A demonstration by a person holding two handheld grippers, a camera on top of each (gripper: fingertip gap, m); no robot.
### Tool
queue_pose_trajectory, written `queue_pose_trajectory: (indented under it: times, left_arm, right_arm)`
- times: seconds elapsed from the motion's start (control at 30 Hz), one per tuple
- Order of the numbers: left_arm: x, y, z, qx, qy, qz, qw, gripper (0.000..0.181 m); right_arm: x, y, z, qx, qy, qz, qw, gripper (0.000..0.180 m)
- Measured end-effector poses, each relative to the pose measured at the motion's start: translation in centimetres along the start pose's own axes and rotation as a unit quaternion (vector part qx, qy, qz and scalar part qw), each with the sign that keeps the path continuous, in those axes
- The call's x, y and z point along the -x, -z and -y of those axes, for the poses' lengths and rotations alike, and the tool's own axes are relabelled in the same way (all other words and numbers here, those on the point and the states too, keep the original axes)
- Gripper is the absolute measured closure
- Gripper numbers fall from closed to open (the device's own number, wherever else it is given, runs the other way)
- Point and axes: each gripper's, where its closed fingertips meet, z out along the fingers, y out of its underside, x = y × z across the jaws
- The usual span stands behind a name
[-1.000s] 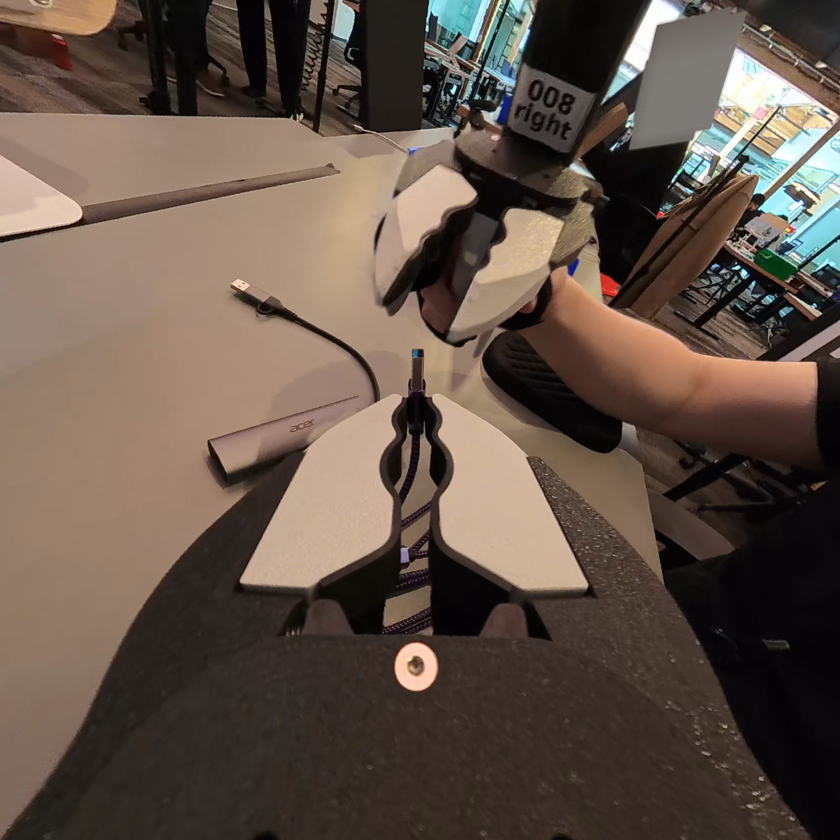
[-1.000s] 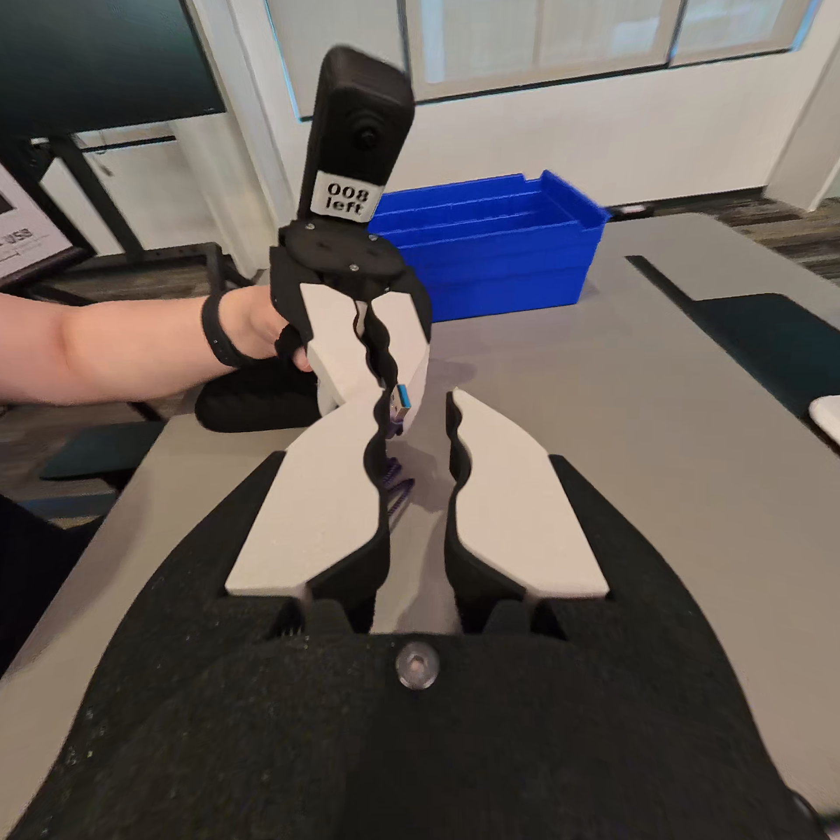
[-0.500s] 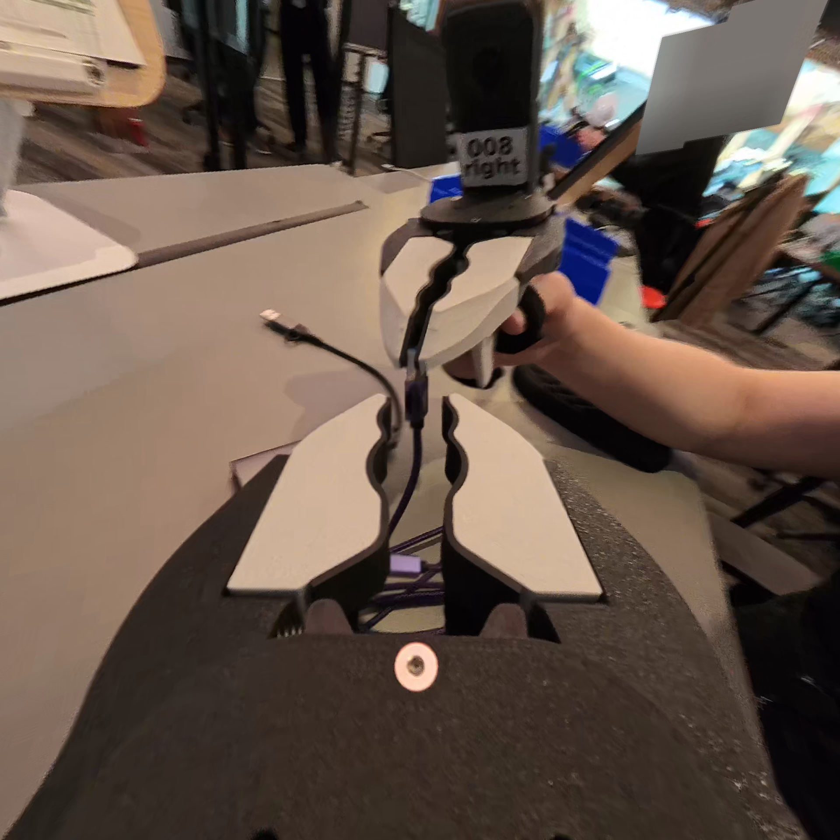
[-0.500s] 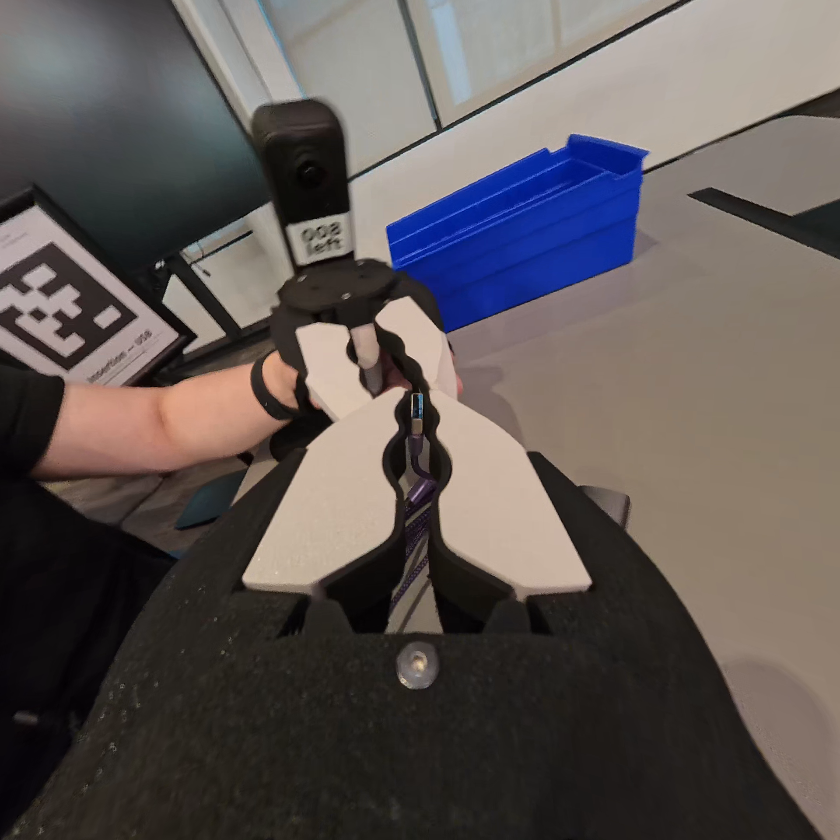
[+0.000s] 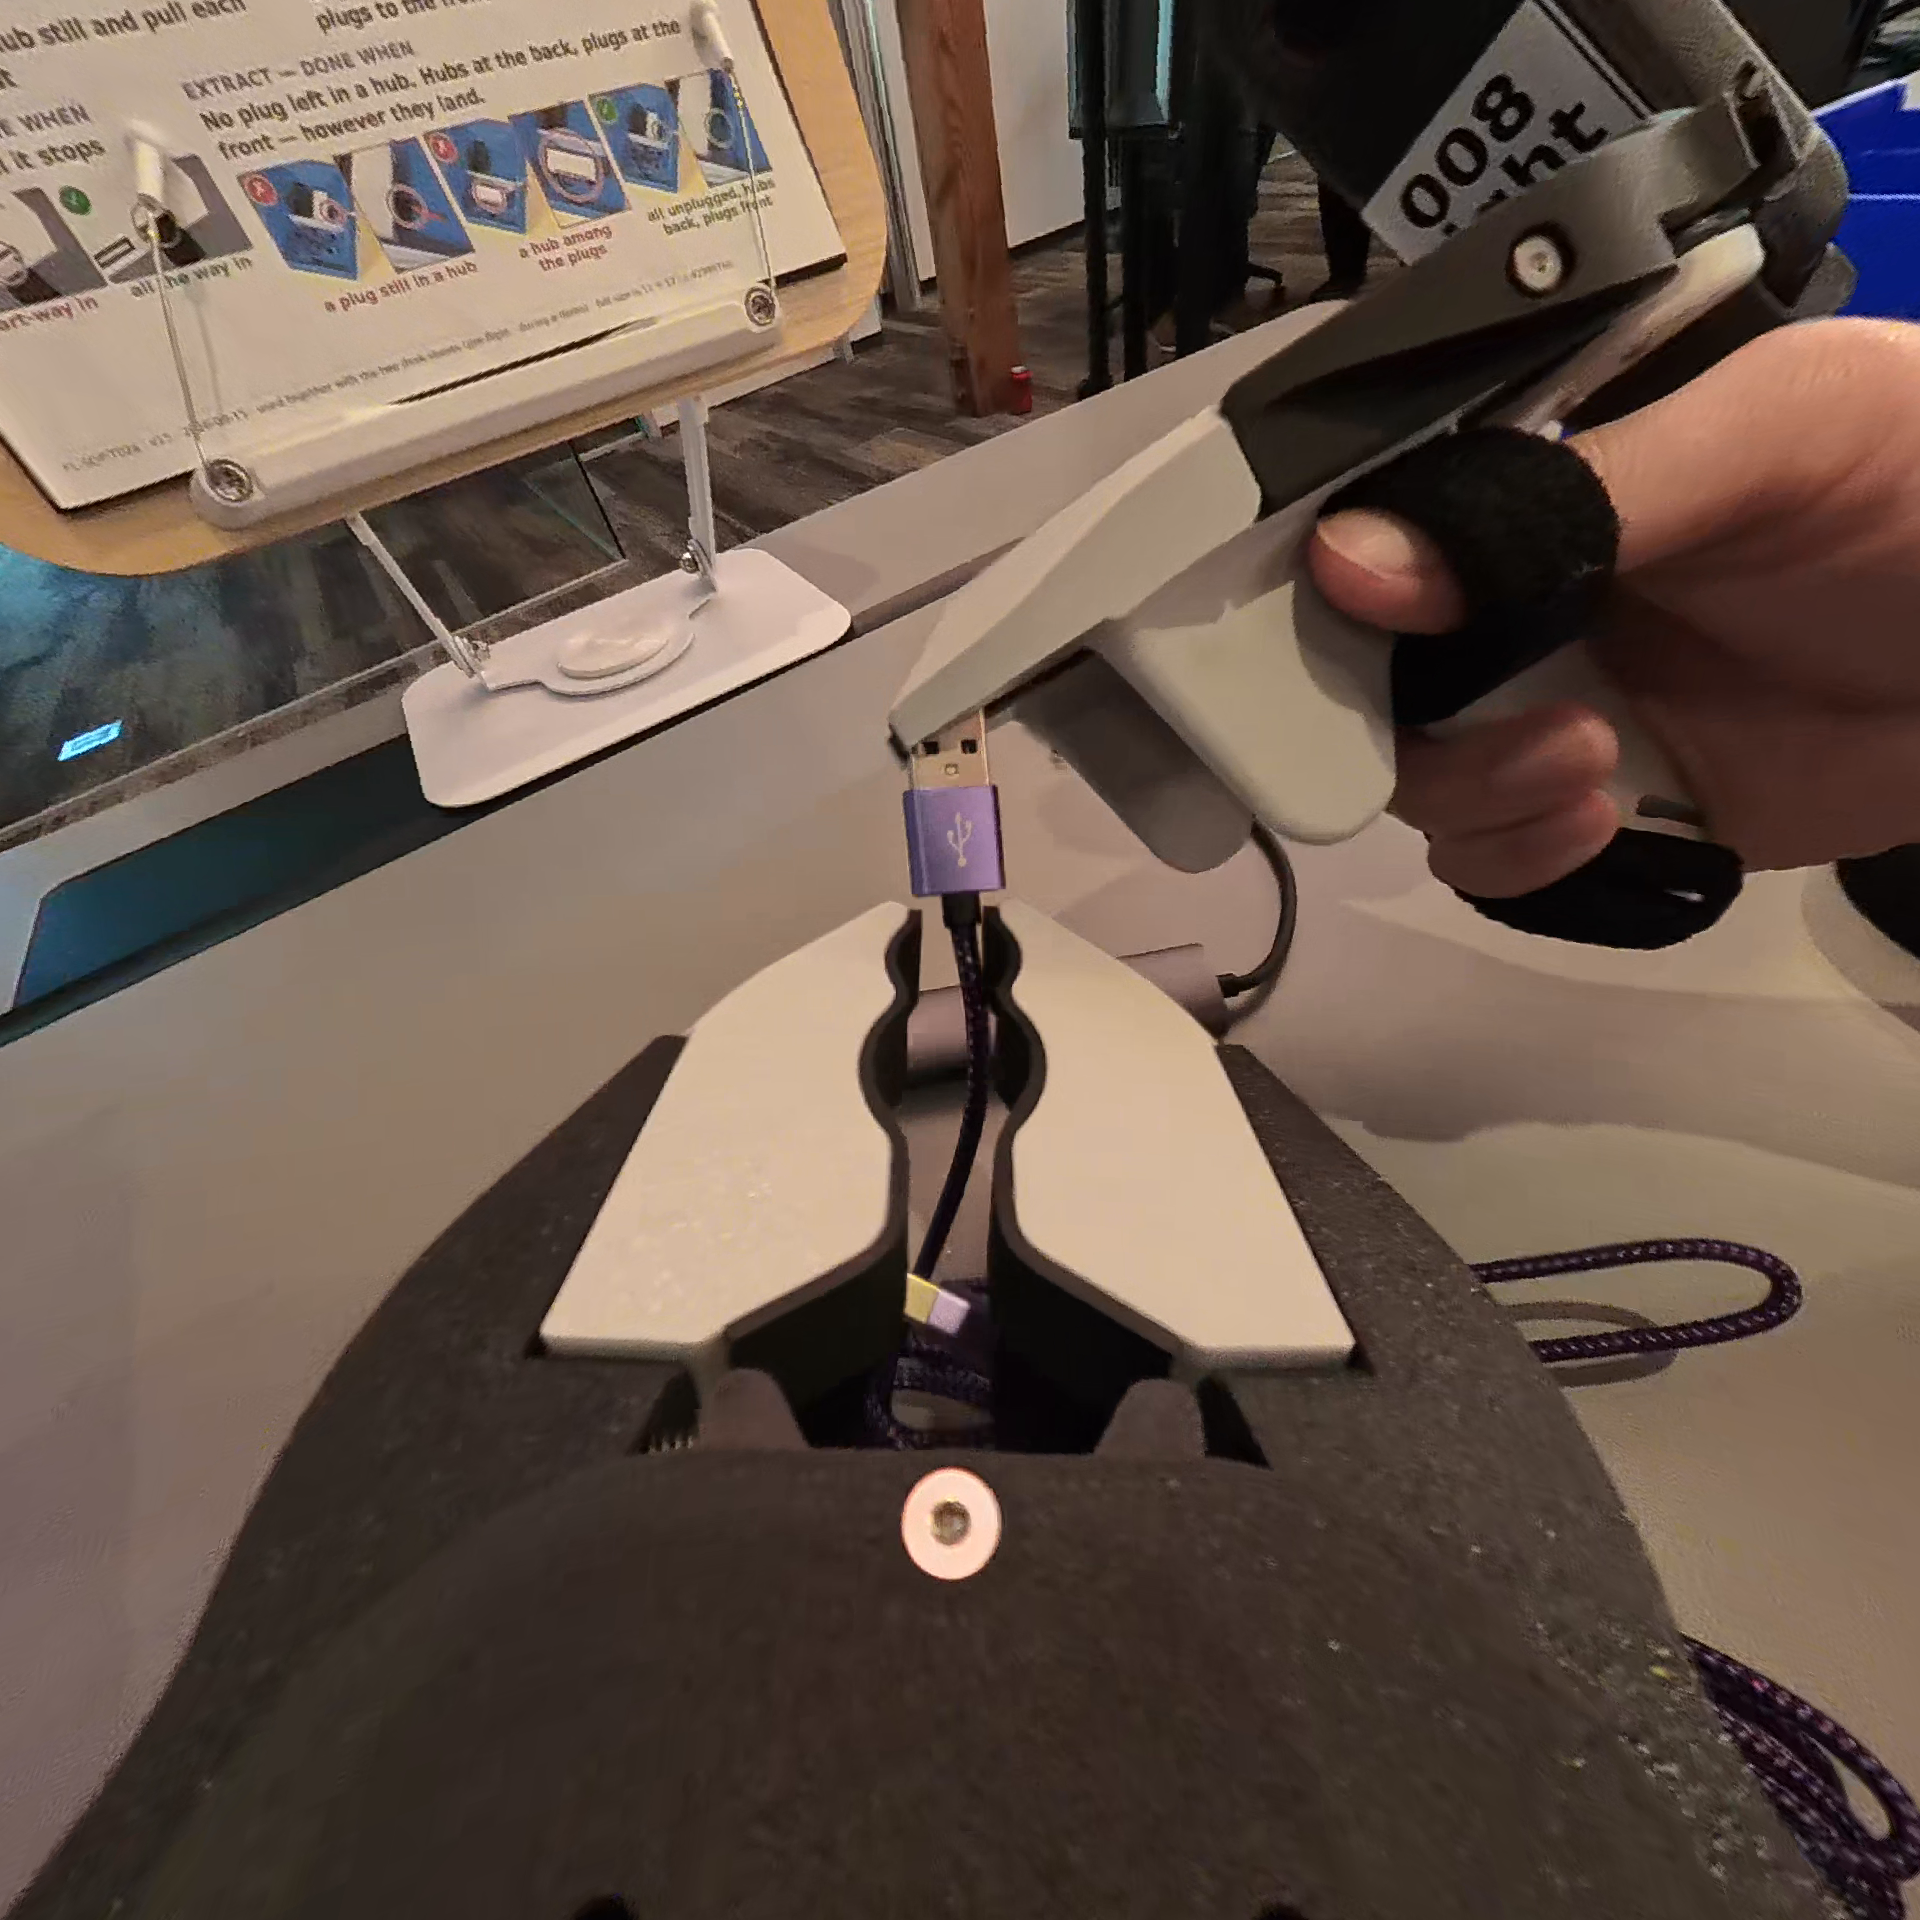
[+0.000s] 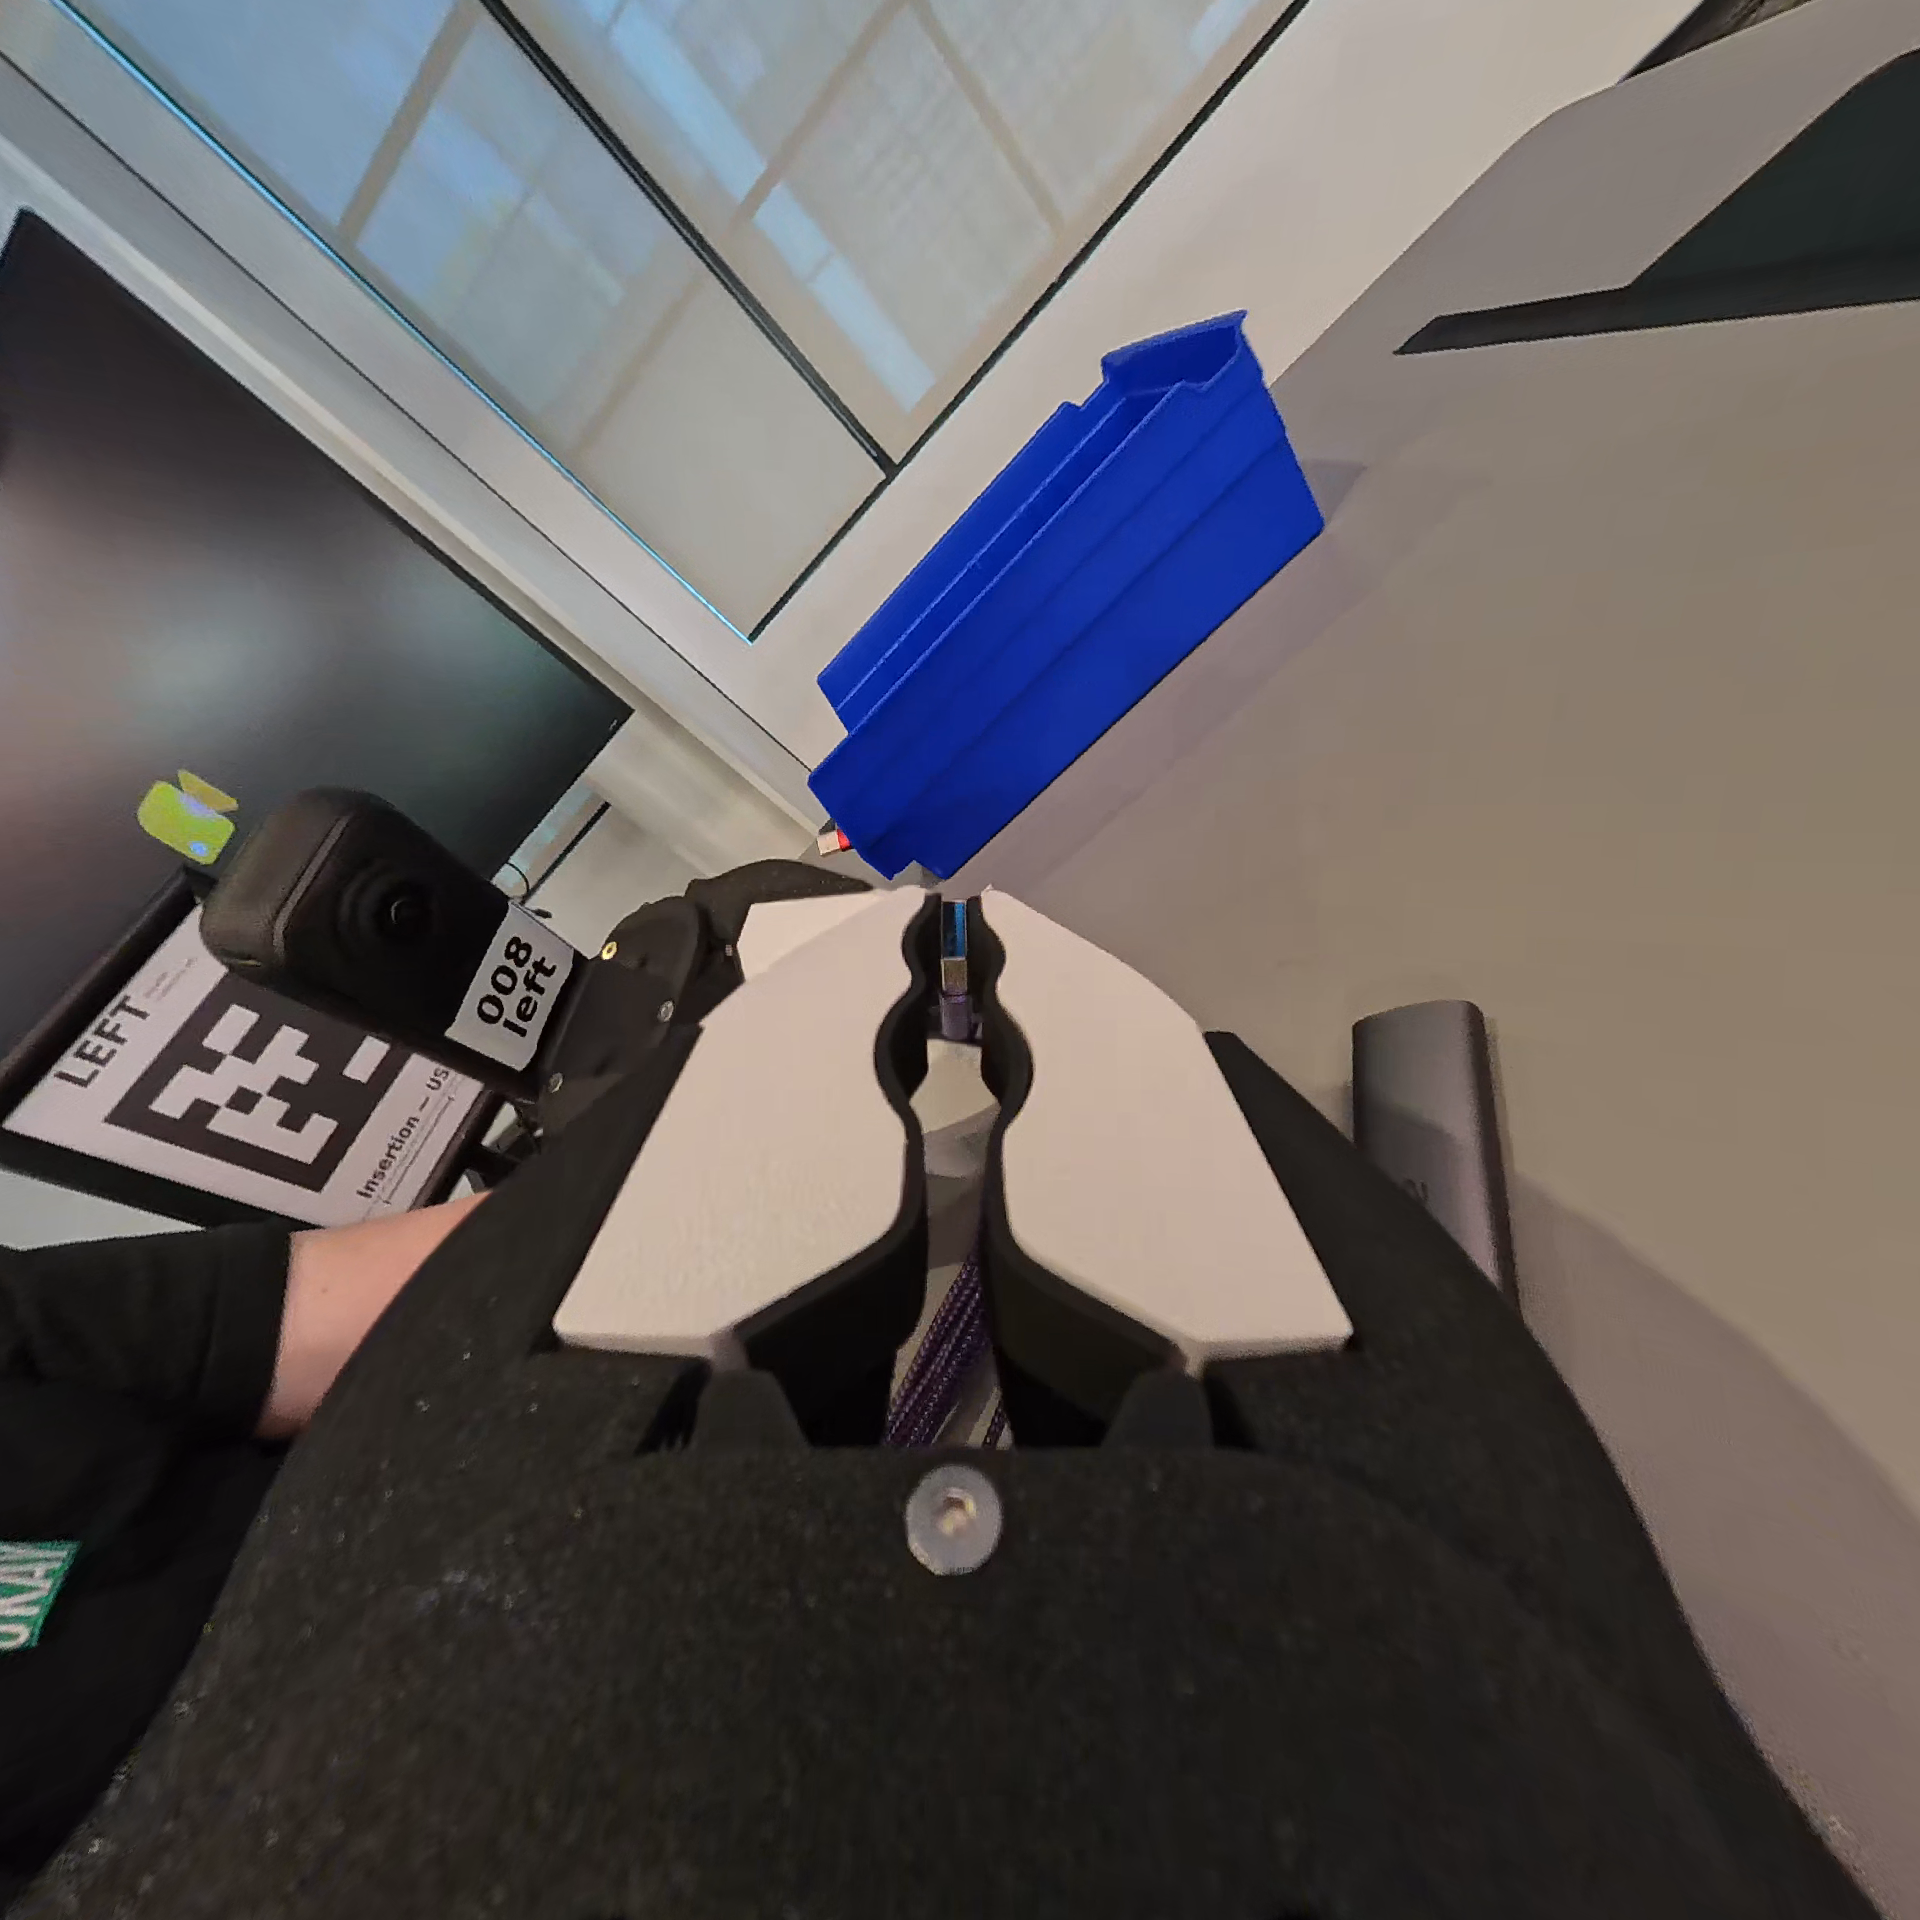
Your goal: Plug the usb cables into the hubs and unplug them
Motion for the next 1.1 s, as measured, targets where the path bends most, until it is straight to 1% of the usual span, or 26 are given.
queue_pose_trajectory:
  times: [0.07,0.1,0.13,0.2,0.33,0.4,0.5,0.57,0.67,0.73,0.83,0.87,0.9,1.03,1.1]
  left_arm:
    - [0.0,-0.1,-0.4,0.011,-0.007,0.002,1.0,0.166]
    - [-0.3,-0.2,-0.5,0.013,-0.012,-0.005,1.0,0.169]
    - [-0.5,-0.2,-0.5,0.013,-0.015,-0.011,1.0,0.176]
    - [-0.6,-0.3,-0.6,0.023,-0.008,-0.021,0.999,0.178]
    - [-0.6,-0.2,-1.1,0.067,0.025,-0.061,0.996,0.179]
    - [-0.5,0.0,-1.4,0.097,0.023,-0.073,0.992,0.179]
    - [-0.2,0.4,-1.4,0.121,0.005,-0.078,0.99,0.179]
    - [-0.2,0.5,-1.5,0.134,-0.001,-0.083,0.988,0.179]
    - [-0.3,0.6,-1.6,0.134,0.0,-0.091,0.987,0.179]
    - [-0.4,0.6,-1.6,0.133,-0.001,-0.095,0.987,0.179]
    - [-0.8,0.6,-1.4,0.125,-0.006,-0.1,0.987,0.179]
    - [-1.0,0.6,-1.3,0.123,-0.005,-0.105,0.987,0.179]
    - [-1.1,0.6,-1.3,0.121,-0.006,-0.105,0.987,0.179]
    - [-1.0,0.7,0.0,0.062,-0.005,-0.095,0.994,0.178]
    - [-0.4,0.6,0.4,0.033,-0.011,-0.061,0.998,0.162]
  right_arm:
    - [-0.2,0.3,0.2,-0.005,-0.01,0.001,1.0,0.176]
    - [-0.4,0.4,0.3,-0.008,-0.017,0.002,1.0,0.176]
    - [-0.5,0.5,0.3,-0.009,-0.023,0.003,1.0,0.176]
    - [-0.7,0.6,0.2,-0.008,-0.034,0.005,0.999,0.176]
    - [-1.0,0.9,-0.1,0.007,-0.05,0.019,0.999,0.176]
    - [-1.1,1.0,-0.3,0.016,-0.056,0.028,0.998,0.175]
    - [-1.1,1.4,-0.3,0.024,-0.049,0.04,0.998,0.173]
    - [-1.3,1.5,-0.3,0.031,-0.034,0.031,0.998,0.167]
    - [-1.2,1.5,-0.8,0.051,-0.008,0.024,0.998,0.156]
    - [-1.1,1.2,-1.2,0.063,-0.001,0.026,0.998,0.155]
    - [-0.1,0.8,-2.0,0.08,-0.016,0.059,0.995,0.166]
    - [-0.2,0.7,-2.2,0.086,-0.019,0.06,0.994,0.173]
    - [-0.2,0.7,-2.2,0.084,-0.024,0.061,0.994,0.173]
    - [0.2,1.0,-1.4,0.052,-0.099,0.098,0.989,0.173]
    - [0.3,1.2,-0.9,0.022,-0.153,0.129,0.979,0.174]
